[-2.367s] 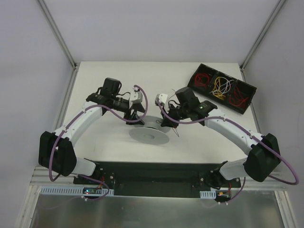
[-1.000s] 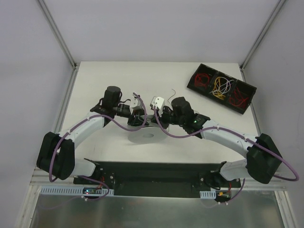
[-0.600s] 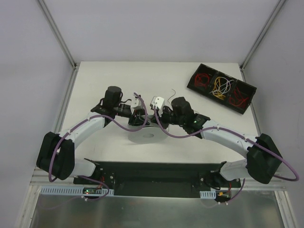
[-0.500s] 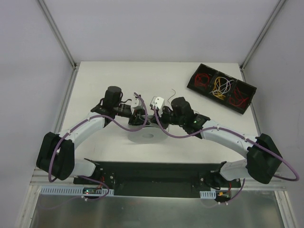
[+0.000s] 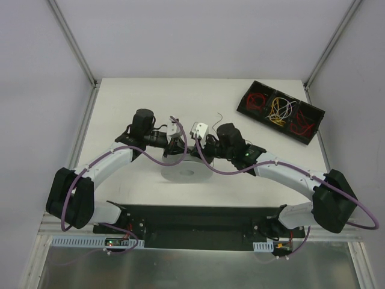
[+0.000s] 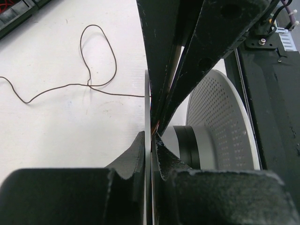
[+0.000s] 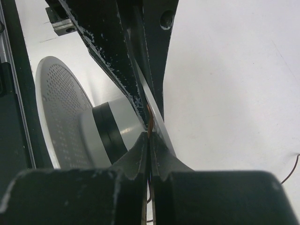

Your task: Wrap the cables

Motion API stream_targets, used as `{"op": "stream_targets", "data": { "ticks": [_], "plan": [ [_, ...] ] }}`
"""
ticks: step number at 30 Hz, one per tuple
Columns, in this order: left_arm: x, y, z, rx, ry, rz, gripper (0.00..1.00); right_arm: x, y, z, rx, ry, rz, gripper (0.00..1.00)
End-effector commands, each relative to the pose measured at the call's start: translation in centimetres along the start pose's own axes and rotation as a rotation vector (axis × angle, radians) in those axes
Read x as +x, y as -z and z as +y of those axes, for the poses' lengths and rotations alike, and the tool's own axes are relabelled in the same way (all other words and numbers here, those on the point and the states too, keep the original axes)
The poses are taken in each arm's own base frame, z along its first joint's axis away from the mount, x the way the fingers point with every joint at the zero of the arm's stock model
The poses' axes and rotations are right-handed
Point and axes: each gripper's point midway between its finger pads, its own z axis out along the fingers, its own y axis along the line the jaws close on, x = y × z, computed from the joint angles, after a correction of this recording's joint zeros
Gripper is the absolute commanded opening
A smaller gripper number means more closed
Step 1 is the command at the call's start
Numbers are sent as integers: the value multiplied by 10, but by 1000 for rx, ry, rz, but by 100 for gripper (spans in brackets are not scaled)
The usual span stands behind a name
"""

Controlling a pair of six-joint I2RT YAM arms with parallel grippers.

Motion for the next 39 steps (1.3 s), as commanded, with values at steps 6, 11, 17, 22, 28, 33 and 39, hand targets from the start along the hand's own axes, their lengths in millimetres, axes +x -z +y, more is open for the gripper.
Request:
{"op": "stream_targets", "data": {
  "ticks": [6,11,17,22,28,33,39],
  "plan": [
    [-20,3,-16,52,-59,-52,0,8,26,-24,81,-27,14,9],
    [-22,2,-14,61,-51,-55,0,9,28,-22,70,-24,-1,0],
    [-23,-1,-14,77,-32,-58,0,0,22,-23,56,-22,-26,0],
    [-23,-4,-13,65,-5,-47,19,-3,18,-24,53,-25,-33,0],
    [-19,-7,-12,57,-1,-34,26,-5,15,-22,44,-32,-41,0],
    [-22,-8,-11,57,5,-34,31,-9,13,-20,38,-31,-48,0],
    [-23,-10,-6,33,34,-25,33,-13,10,-22,39,-31,-53,0]
  ]
}}
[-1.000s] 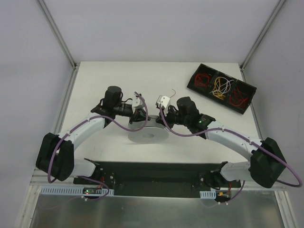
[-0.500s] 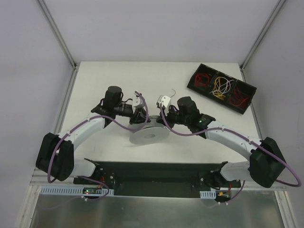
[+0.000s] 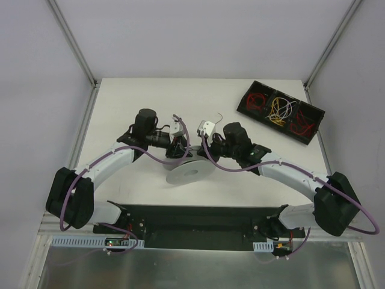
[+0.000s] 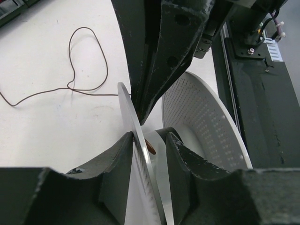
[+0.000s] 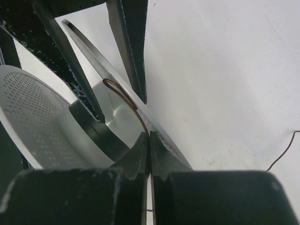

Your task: Wrap the cables

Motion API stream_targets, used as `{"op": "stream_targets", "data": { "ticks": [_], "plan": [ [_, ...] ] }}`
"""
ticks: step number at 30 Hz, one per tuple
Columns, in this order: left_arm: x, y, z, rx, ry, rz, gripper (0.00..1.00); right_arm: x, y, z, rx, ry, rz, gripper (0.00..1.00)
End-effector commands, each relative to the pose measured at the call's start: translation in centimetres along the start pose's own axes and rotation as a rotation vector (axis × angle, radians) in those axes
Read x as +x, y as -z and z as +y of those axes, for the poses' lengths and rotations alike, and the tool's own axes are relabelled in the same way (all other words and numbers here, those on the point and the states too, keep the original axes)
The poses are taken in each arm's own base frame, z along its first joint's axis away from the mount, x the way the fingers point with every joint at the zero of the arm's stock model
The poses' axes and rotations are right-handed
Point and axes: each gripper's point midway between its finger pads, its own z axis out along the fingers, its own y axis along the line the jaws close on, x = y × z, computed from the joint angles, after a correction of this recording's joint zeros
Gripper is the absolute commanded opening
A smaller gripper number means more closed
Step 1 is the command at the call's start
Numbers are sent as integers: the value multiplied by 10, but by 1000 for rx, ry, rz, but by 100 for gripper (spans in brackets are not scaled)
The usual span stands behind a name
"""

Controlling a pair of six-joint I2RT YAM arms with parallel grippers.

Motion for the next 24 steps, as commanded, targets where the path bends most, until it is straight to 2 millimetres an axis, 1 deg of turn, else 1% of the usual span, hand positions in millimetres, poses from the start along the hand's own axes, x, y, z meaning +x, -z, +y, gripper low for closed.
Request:
{"op": "stream_targets", "data": {
  "ticks": [1,4,6,9,10,12,16,19,24],
  "plan": [
    [-19,-3,3,5,-14,-23,30,-32,-3,-5,13,24,-81,0],
    [-15,-3,6,-16,-8,-13,24,-30,-4,-4,11,20,-77,0],
    [-14,-3,10,-44,-12,-3,18,-32,-3,-4,12,20,-84,1],
    [-11,-3,12,-61,-13,5,2,-34,-3,-3,11,16,-87,0],
    [-11,-3,11,-61,-14,5,0,-35,-3,-4,12,16,-88,0],
    [-12,-1,9,-56,-16,-1,0,-31,-2,-4,18,16,-76,1],
    [-11,7,4,-30,-13,-21,0,-16,6,-11,40,4,-39,0],
    [-12,13,6,-36,-12,-31,0,-1,12,-14,51,2,-7,0],
    [-15,16,10,-47,-21,-37,0,7,17,-14,55,0,9,1]
  ]
}}
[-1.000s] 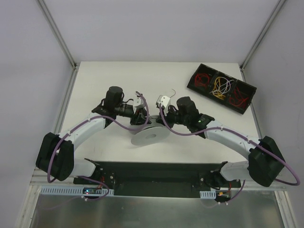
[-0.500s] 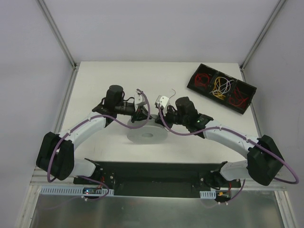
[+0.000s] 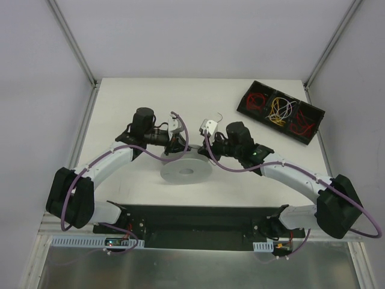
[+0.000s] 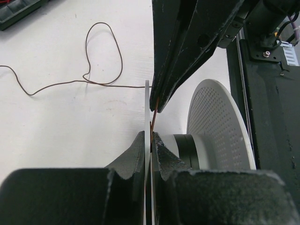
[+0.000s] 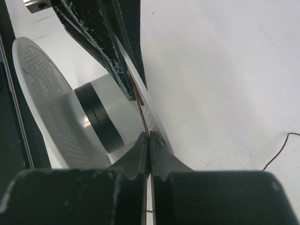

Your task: Wrap the cables

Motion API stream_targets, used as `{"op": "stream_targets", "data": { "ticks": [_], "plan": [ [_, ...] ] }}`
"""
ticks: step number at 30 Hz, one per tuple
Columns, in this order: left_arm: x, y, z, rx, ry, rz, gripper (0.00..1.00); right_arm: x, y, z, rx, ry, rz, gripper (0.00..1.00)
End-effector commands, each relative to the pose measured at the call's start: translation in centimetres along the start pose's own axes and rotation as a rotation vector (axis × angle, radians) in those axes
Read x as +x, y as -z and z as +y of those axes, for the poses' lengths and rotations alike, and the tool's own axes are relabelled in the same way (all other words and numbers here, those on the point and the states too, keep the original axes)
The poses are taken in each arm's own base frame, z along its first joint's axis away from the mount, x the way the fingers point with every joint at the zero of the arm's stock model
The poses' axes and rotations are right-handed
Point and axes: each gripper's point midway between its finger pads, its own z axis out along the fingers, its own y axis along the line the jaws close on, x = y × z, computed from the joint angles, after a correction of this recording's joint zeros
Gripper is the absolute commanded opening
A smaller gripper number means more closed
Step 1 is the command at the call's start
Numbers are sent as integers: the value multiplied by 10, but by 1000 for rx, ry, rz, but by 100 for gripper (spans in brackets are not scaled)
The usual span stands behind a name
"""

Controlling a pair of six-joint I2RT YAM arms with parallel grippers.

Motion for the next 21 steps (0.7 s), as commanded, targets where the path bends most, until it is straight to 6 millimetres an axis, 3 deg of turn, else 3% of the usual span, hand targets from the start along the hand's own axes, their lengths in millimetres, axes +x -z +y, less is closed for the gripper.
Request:
{"op": "stream_targets", "data": {
  "ticks": [1,6,14,17,21],
  "plan": [
    [-13,8,-8,36,-35,-43,0,11,12,-10,48,2,30,1],
    [-18,8,-7,30,-48,-55,0,10,10,-10,42,1,27,0],
    [-22,10,-3,16,-37,-65,0,23,15,-12,52,-14,54,0],
    [-30,10,-8,43,-46,-81,0,19,16,-12,46,-13,49,14],
    [-40,13,-13,60,-81,-98,0,9,22,-14,38,-17,37,16]
  ]
}}
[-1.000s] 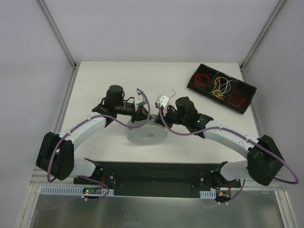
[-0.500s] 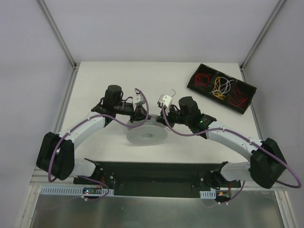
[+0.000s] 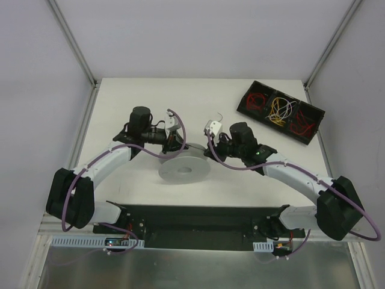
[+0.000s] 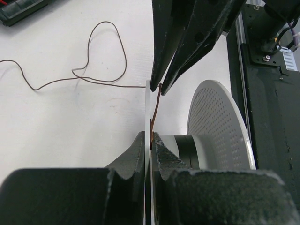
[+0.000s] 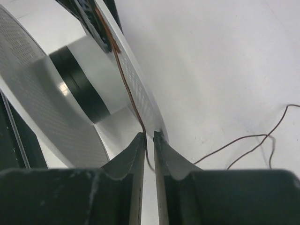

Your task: Wrap the cables

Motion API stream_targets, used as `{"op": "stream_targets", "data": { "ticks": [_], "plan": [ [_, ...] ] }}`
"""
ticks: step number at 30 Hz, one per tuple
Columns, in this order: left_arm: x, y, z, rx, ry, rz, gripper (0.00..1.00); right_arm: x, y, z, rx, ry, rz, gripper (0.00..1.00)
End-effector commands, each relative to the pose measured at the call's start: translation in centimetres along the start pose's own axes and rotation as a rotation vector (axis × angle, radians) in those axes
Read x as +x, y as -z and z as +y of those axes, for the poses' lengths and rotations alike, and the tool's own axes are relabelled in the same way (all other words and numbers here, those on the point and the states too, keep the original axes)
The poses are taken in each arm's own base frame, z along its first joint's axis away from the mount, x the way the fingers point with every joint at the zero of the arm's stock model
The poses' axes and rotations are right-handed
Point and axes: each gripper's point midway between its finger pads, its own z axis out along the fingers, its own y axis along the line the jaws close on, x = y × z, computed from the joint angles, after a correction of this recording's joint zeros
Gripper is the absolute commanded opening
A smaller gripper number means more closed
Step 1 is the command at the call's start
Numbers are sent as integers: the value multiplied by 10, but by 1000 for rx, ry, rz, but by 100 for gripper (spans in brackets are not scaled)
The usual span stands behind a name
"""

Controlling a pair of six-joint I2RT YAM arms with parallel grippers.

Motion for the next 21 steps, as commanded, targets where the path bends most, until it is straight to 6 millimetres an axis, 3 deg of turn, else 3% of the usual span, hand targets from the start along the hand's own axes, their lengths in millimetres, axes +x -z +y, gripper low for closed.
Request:
{"op": "stream_targets", "data": {
  "ticks": [1,3,7,12,17,21],
  "plan": [
    [-38,8,-17,66,-117,-84,0,-9,14,-7,16,4,-13,17],
    [-36,8,-19,72,-130,-83,0,-11,17,-7,11,7,-21,23],
    [-32,8,-18,75,-141,-79,0,-21,23,-2,-10,5,-40,50],
    [-34,5,-19,96,-148,-82,0,-50,23,-3,-20,1,-97,54],
    [-36,3,-19,108,-162,-82,0,-60,14,-6,-37,10,-100,71],
    [-37,2,-20,115,-164,-84,0,-64,11,4,-105,20,-108,72]
  ]
}}
